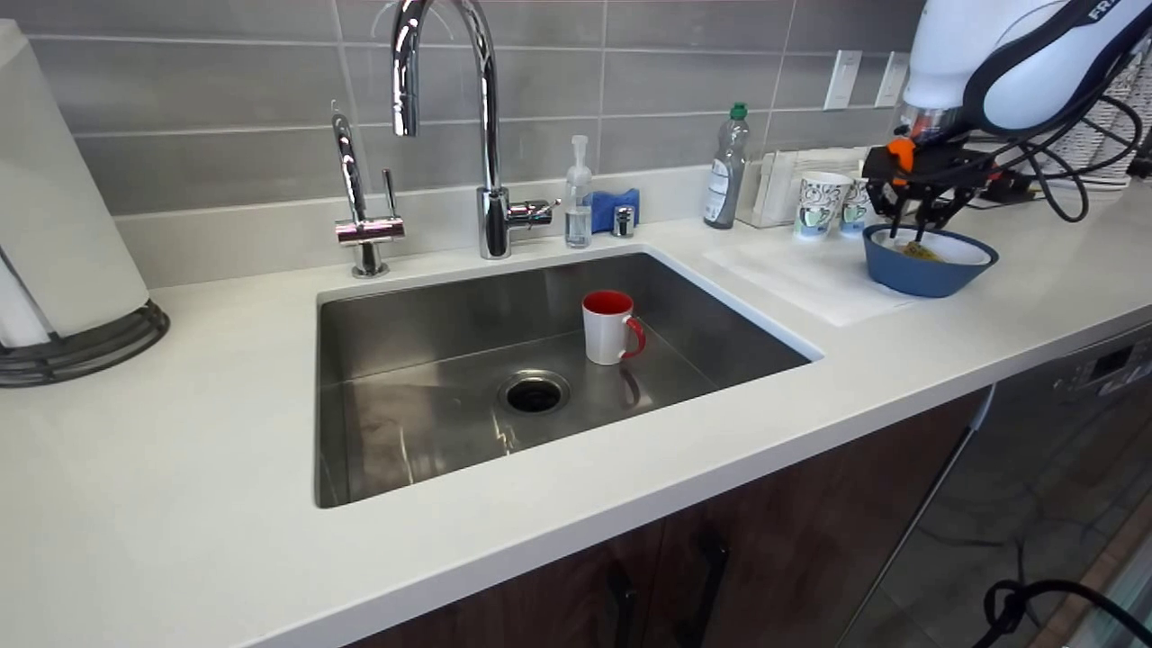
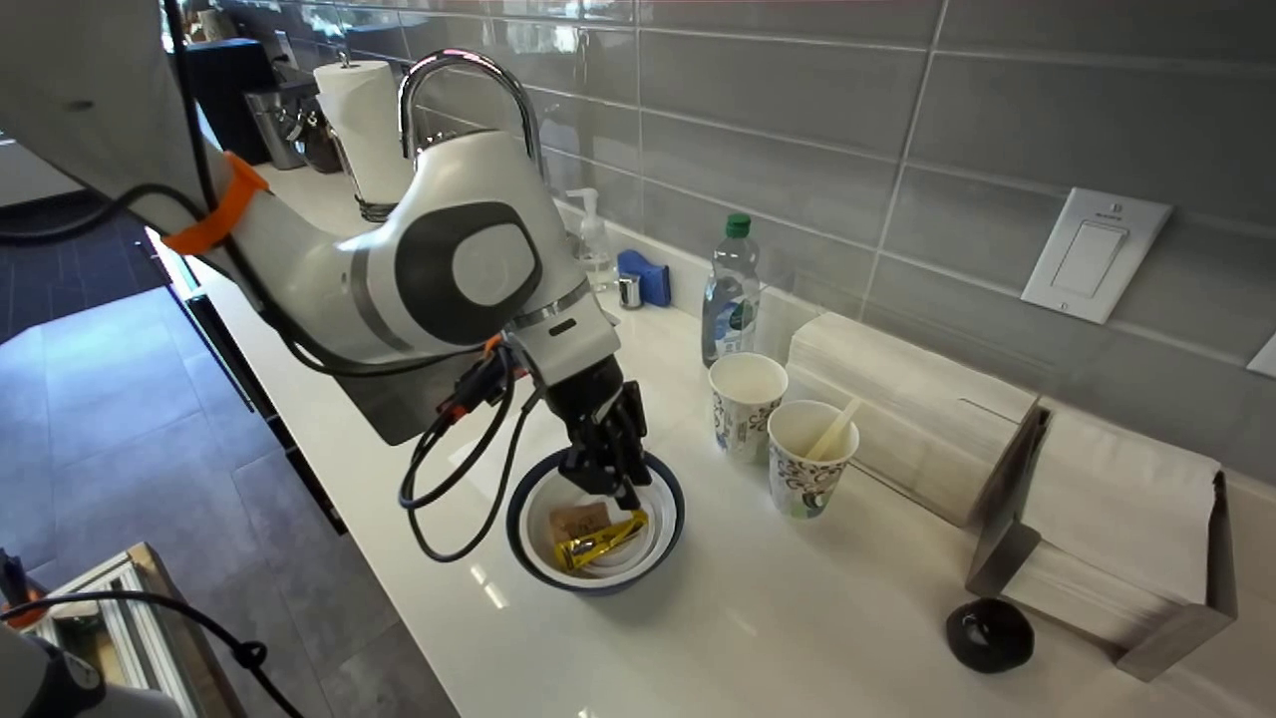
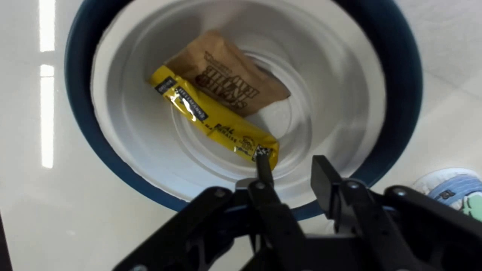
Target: Remove the yellow packet and white lid from the bowl and place them on the right side of the counter.
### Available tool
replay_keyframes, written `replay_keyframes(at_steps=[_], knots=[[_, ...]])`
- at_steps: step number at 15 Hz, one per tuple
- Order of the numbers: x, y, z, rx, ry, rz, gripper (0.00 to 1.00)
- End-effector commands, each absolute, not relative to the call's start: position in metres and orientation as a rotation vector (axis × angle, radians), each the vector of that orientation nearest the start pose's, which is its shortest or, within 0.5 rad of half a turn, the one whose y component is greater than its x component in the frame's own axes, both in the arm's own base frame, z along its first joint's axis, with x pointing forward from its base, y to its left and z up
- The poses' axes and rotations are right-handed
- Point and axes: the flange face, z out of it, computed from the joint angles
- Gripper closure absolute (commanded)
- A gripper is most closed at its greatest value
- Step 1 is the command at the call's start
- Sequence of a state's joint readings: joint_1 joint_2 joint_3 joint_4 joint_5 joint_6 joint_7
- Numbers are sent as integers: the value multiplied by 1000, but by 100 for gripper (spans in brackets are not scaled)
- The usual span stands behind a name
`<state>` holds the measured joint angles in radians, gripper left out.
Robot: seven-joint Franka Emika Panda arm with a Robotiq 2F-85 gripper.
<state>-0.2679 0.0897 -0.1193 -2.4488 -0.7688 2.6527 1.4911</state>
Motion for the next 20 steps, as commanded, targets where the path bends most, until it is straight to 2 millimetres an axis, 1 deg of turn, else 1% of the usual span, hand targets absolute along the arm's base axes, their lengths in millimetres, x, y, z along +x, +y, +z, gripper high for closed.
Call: replay_keyframes(at_steps=[1, 4, 5, 7, 11, 12, 13, 14, 16, 17, 18, 19, 20], knots=[[468, -167, 267, -2790, 1947, -548, 61], [465, -165, 268, -2809, 1963, -530, 61], [462, -164, 268, -2816, 1971, -514, 57], [458, -162, 269, -2831, 1991, -507, 55], [457, -160, 269, -2843, 2003, -516, 66], [458, -161, 268, -2838, 2006, -541, 71], [458, -161, 267, -2839, 2003, -540, 70], [458, -161, 266, -2843, 2008, -548, 78], [457, -161, 266, -2846, 2005, -558, 79], [457, -161, 266, -2850, 2002, -565, 81], [457, -161, 266, -2854, 1998, -571, 76], [456, -160, 266, -2856, 1994, -580, 76], [455, -160, 267, -2856, 1993, -580, 73]])
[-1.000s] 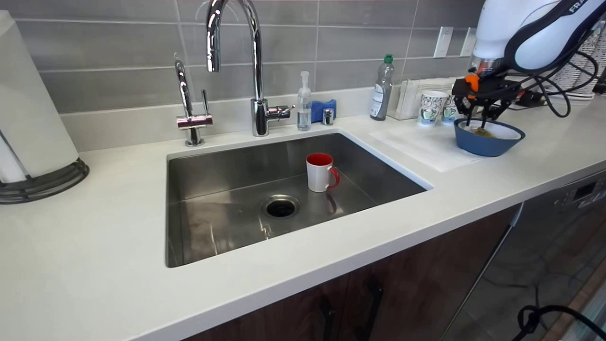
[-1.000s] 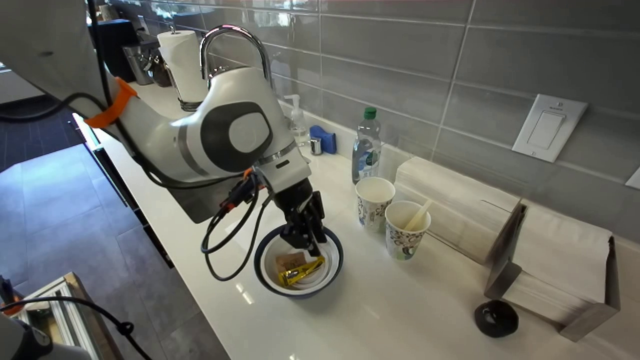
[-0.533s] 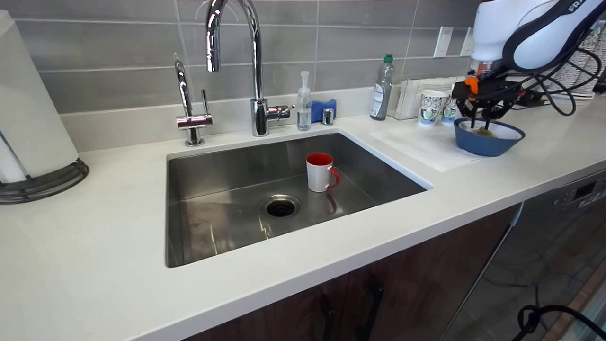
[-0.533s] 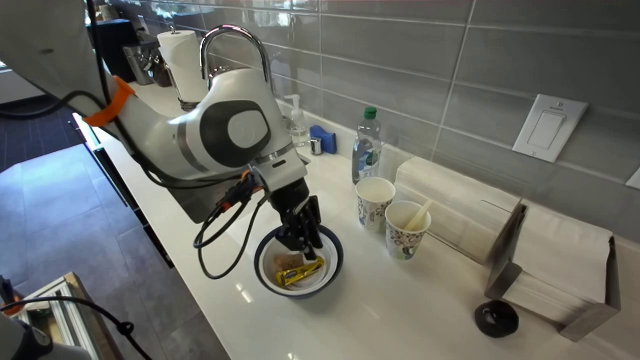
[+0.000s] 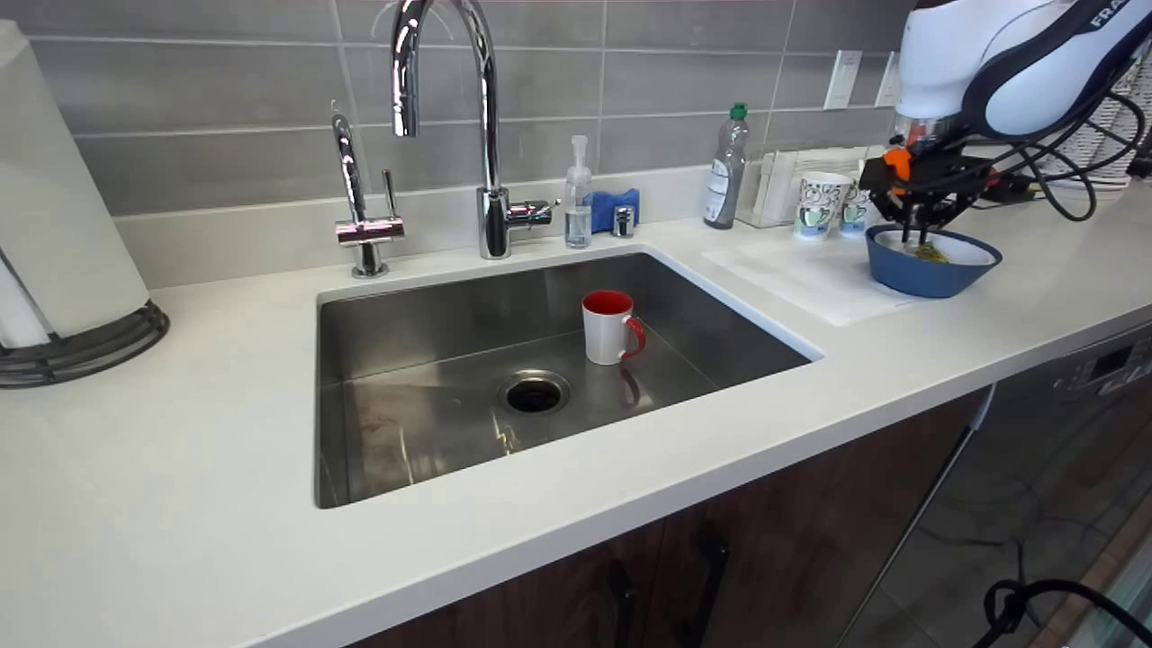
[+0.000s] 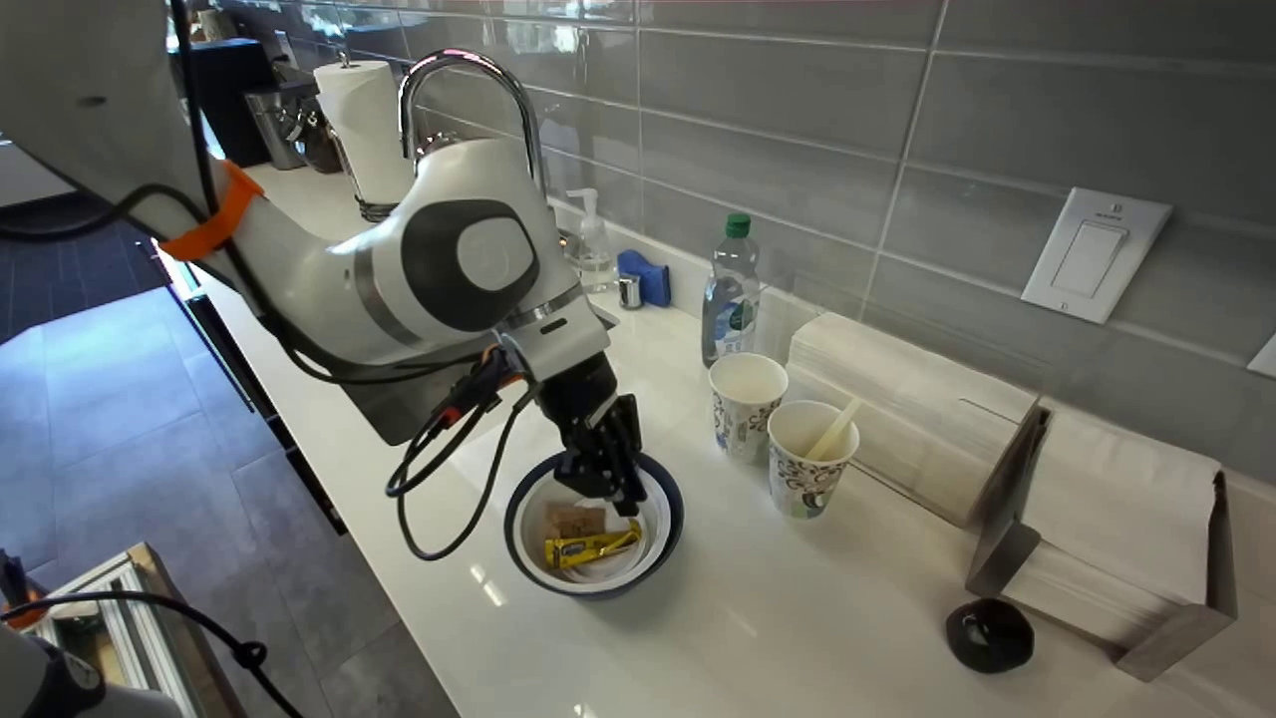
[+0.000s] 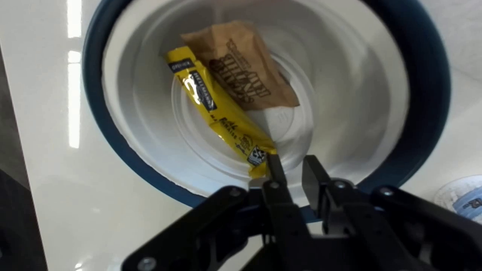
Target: Remove the yellow packet and white lid from the bowl and place them on the right side of the counter.
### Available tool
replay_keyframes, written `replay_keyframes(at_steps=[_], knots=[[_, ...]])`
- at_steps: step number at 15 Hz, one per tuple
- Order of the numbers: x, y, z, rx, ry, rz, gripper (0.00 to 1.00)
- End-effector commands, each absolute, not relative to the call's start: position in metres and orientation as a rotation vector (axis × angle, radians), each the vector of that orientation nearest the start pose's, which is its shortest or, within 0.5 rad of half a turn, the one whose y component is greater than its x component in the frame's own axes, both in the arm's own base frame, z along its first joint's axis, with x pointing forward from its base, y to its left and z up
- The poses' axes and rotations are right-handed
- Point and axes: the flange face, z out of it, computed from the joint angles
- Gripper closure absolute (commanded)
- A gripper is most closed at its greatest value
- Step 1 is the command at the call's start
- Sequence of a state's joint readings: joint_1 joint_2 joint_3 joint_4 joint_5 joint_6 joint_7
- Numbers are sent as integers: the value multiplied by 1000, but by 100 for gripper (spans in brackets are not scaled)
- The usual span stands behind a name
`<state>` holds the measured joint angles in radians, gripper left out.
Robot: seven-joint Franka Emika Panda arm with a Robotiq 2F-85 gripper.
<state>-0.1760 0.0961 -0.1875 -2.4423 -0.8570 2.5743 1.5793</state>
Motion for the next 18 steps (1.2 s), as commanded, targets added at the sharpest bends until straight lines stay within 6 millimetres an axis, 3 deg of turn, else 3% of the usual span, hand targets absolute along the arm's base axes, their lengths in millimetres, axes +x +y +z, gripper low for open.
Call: replay_keyframes(at_steps=[1, 5, 11, 18], knots=[[454, -159, 269, -2855, 1989, -589, 73], [447, -155, 277, -2862, 1967, -617, 71], [432, -155, 275, -2875, 2007, -585, 71], [436, -161, 265, -2834, 2071, -621, 81]])
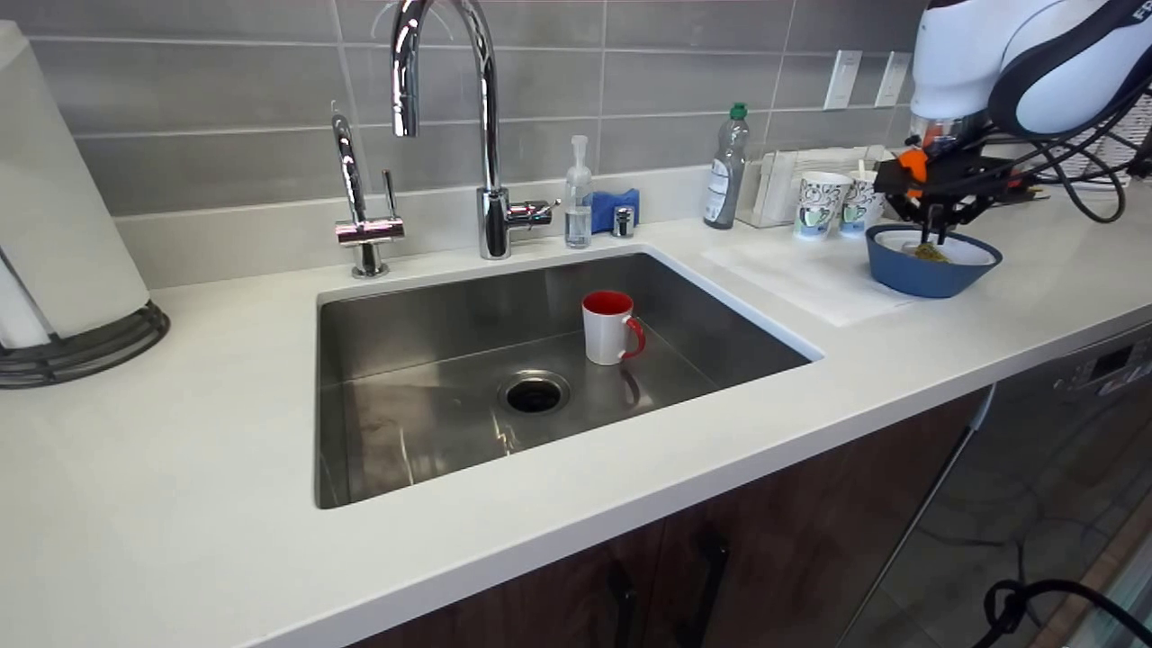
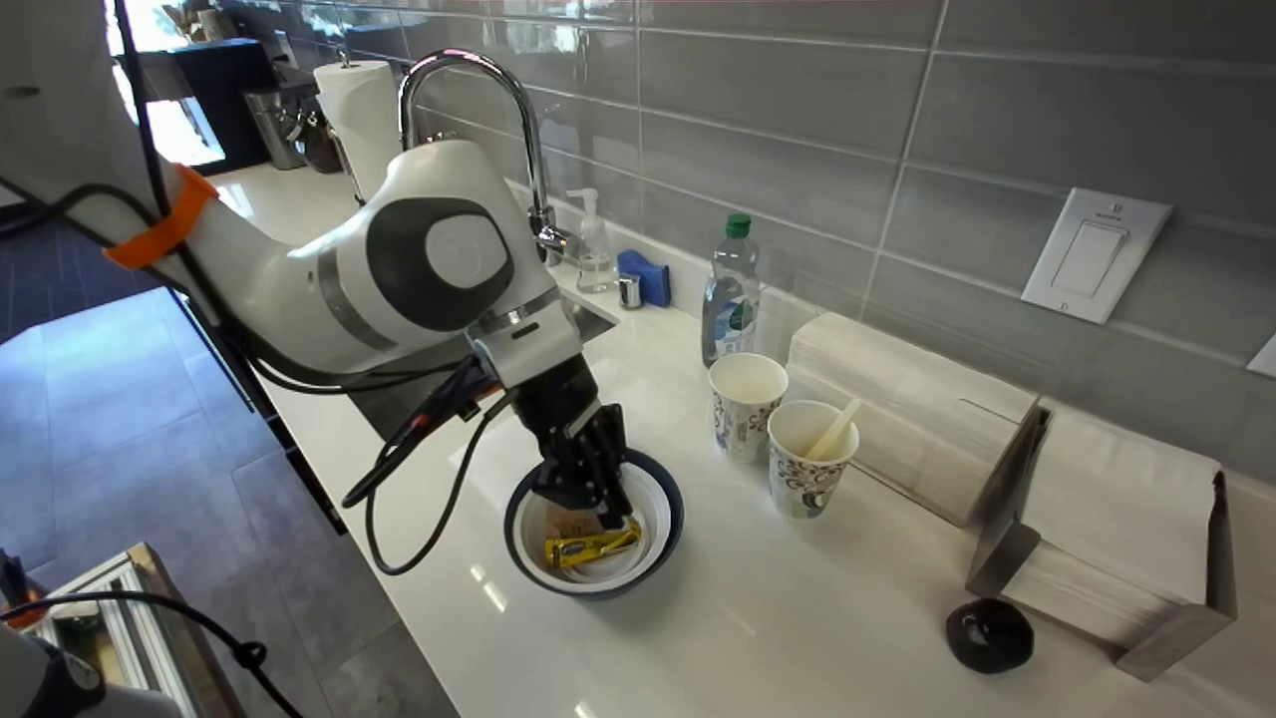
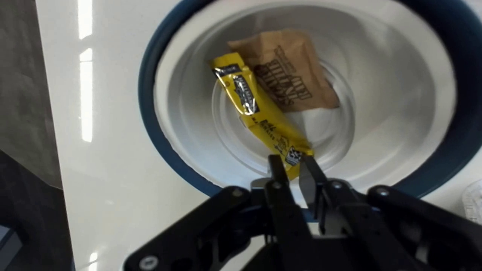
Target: Remove the yellow packet and white lid from the bowl and place them on the right side of the counter.
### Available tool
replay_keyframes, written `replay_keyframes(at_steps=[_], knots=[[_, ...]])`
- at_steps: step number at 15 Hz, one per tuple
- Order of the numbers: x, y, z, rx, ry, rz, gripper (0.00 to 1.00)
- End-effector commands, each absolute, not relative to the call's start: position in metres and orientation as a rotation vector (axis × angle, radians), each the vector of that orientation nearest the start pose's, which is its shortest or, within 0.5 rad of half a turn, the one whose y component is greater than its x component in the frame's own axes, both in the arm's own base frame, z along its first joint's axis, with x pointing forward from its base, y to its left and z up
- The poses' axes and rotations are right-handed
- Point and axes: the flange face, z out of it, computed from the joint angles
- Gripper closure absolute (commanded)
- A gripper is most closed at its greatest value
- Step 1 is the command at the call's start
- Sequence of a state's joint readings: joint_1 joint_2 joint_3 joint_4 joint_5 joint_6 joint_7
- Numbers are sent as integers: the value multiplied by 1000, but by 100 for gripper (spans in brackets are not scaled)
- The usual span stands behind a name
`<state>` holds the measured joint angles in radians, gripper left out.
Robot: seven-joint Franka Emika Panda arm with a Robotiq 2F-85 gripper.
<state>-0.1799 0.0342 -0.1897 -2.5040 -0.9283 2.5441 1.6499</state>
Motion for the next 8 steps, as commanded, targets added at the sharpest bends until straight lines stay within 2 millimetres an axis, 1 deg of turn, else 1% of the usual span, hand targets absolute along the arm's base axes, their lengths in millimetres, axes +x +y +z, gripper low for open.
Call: replay_keyframes(at_steps=[1, 2, 8], knots=[[437, -161, 263, -2833, 2075, -618, 81], [437, -161, 262, -2833, 2078, -619, 79], [442, -160, 254, -2828, 2073, -645, 75]])
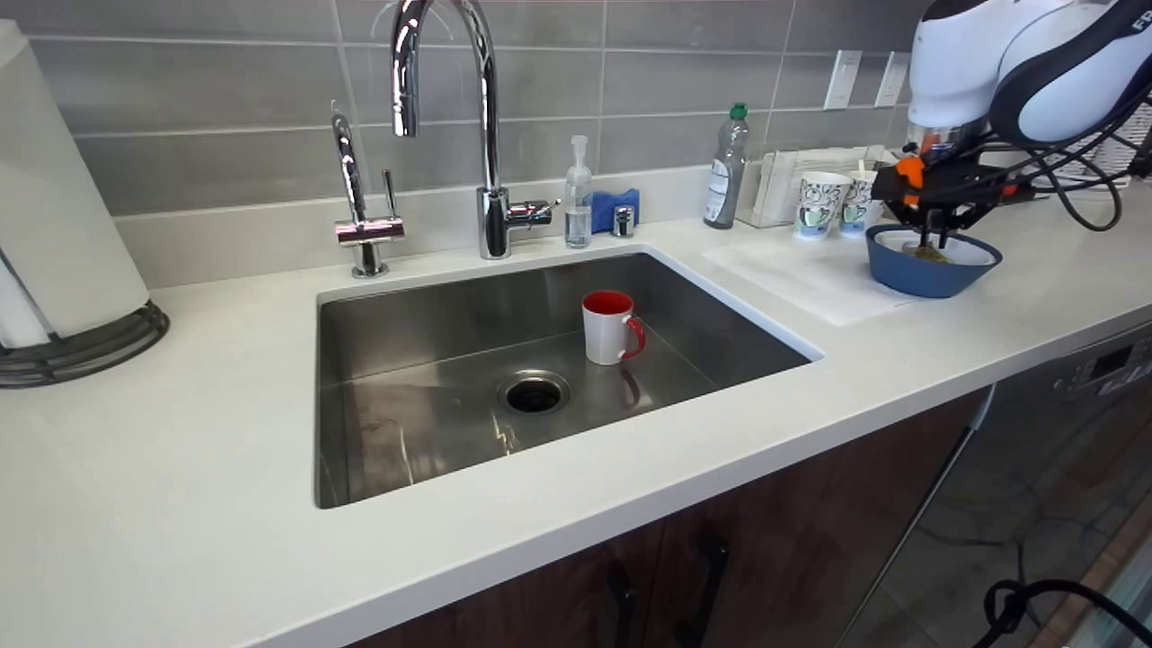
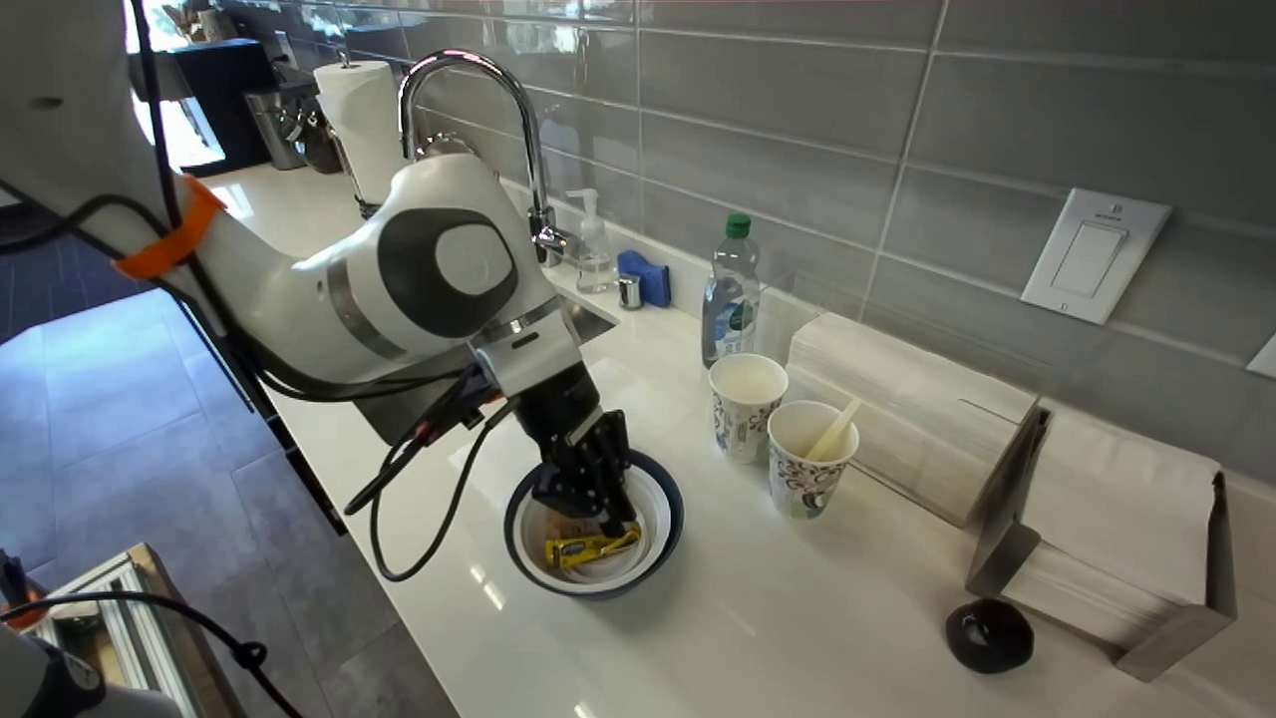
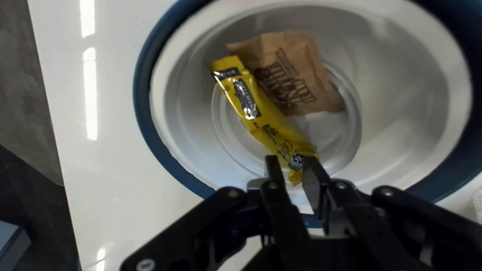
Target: Remove the yellow packet and white lid from the bowl and place them on the right side of the counter.
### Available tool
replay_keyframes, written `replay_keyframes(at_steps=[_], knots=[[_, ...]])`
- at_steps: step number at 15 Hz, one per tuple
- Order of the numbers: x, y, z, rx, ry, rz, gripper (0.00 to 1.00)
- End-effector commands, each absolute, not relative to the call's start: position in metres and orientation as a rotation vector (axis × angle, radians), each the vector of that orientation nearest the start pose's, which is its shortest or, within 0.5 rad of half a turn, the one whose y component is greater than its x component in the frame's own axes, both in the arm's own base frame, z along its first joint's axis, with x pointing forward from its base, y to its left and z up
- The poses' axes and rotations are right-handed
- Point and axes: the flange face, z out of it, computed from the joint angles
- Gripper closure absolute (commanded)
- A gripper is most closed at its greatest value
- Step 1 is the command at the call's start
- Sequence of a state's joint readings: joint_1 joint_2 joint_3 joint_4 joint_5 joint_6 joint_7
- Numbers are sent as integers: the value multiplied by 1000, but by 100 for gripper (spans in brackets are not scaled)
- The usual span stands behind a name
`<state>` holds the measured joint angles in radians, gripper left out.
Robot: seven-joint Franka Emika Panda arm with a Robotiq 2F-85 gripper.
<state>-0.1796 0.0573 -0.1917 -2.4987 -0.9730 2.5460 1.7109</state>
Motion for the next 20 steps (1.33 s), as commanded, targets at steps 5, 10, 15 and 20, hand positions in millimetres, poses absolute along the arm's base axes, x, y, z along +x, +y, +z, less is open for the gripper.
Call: replay_keyframes(at_steps=[5, 10, 15, 20], knots=[[444, -156, 251, -2846, 2037, -655, 76], [447, -153, 251, -2850, 1985, -685, 70], [447, -153, 246, -2866, 1979, -668, 72], [447, -154, 242, -2873, 1982, -659, 86]])
